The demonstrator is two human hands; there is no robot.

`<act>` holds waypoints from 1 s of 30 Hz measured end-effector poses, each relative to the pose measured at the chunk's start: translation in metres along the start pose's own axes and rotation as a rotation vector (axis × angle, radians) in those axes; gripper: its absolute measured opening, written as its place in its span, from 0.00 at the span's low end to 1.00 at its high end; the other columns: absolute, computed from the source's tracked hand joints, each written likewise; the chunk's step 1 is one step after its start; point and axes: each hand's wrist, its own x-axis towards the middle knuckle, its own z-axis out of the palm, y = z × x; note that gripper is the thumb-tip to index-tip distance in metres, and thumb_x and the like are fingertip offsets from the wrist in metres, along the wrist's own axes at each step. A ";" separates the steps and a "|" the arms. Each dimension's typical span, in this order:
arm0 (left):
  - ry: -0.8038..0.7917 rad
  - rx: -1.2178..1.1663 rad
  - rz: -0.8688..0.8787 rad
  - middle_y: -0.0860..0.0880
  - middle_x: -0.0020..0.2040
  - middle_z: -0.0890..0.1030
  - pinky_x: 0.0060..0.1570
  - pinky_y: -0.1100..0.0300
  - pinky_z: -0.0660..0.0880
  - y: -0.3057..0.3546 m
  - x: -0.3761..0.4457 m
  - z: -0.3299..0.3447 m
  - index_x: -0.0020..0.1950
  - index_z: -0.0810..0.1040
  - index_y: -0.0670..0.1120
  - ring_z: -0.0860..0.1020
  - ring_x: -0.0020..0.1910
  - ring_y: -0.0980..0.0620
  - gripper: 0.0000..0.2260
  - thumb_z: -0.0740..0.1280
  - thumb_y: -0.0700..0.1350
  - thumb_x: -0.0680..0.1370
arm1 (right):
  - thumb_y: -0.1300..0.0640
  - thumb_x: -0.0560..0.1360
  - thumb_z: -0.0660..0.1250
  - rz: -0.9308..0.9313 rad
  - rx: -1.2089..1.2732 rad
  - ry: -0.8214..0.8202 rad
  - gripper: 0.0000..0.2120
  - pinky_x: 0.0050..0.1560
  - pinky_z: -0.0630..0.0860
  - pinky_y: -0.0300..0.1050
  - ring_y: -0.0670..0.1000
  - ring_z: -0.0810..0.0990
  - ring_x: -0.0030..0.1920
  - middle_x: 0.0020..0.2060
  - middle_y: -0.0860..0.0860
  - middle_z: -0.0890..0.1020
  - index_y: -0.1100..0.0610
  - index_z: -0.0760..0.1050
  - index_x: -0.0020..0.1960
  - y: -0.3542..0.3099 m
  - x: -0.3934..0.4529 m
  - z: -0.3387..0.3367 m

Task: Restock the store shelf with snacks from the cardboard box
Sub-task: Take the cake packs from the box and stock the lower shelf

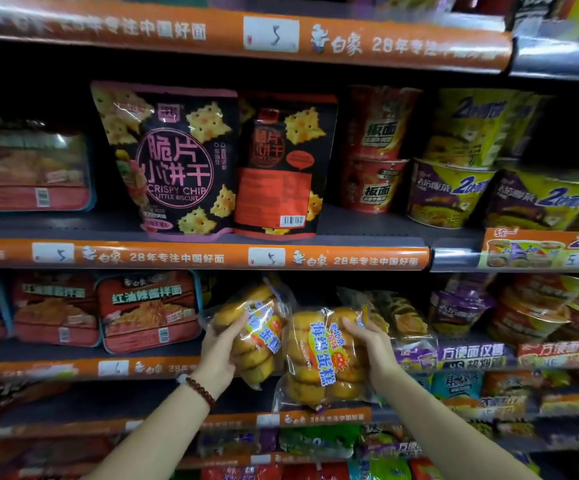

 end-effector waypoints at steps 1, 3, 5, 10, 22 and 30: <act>0.028 -0.036 -0.003 0.43 0.58 0.82 0.51 0.41 0.79 -0.003 0.004 0.002 0.64 0.76 0.51 0.81 0.55 0.40 0.28 0.77 0.48 0.65 | 0.47 0.59 0.81 -0.002 0.002 0.001 0.46 0.55 0.79 0.62 0.60 0.84 0.51 0.53 0.58 0.84 0.58 0.65 0.71 0.001 0.004 0.000; 0.100 -0.097 0.006 0.44 0.59 0.81 0.55 0.37 0.76 -0.011 0.009 0.005 0.64 0.74 0.52 0.80 0.56 0.41 0.28 0.77 0.47 0.66 | 0.50 0.63 0.78 -0.004 -0.020 0.010 0.39 0.57 0.78 0.61 0.60 0.82 0.52 0.54 0.57 0.82 0.57 0.64 0.68 -0.003 0.006 0.003; 0.191 -0.071 0.087 0.46 0.61 0.78 0.56 0.36 0.76 -0.018 0.008 0.005 0.67 0.68 0.56 0.79 0.58 0.43 0.32 0.78 0.45 0.67 | 0.54 0.68 0.76 0.009 -0.051 0.014 0.36 0.59 0.76 0.62 0.60 0.81 0.53 0.54 0.57 0.81 0.56 0.63 0.71 -0.005 0.015 0.001; 0.202 0.167 0.288 0.50 0.68 0.71 0.65 0.44 0.71 -0.019 -0.003 -0.001 0.71 0.58 0.65 0.74 0.64 0.49 0.45 0.80 0.42 0.64 | 0.49 0.59 0.81 0.032 -0.044 -0.012 0.45 0.56 0.78 0.65 0.62 0.83 0.51 0.53 0.59 0.83 0.59 0.66 0.70 -0.012 0.035 0.003; 0.124 0.410 0.227 0.47 0.57 0.78 0.51 0.56 0.77 0.003 -0.013 -0.032 0.58 0.71 0.47 0.78 0.58 0.49 0.26 0.77 0.33 0.67 | 0.50 0.57 0.81 0.043 -0.032 -0.187 0.49 0.48 0.81 0.55 0.60 0.84 0.50 0.53 0.58 0.82 0.57 0.62 0.73 -0.018 0.054 0.014; 0.173 0.815 0.263 0.51 0.52 0.79 0.54 0.54 0.76 0.012 -0.011 -0.054 0.66 0.67 0.61 0.80 0.53 0.52 0.39 0.81 0.39 0.63 | 0.57 0.69 0.74 0.073 -0.017 -0.195 0.23 0.43 0.79 0.53 0.59 0.83 0.47 0.46 0.57 0.83 0.52 0.67 0.59 -0.011 0.057 0.015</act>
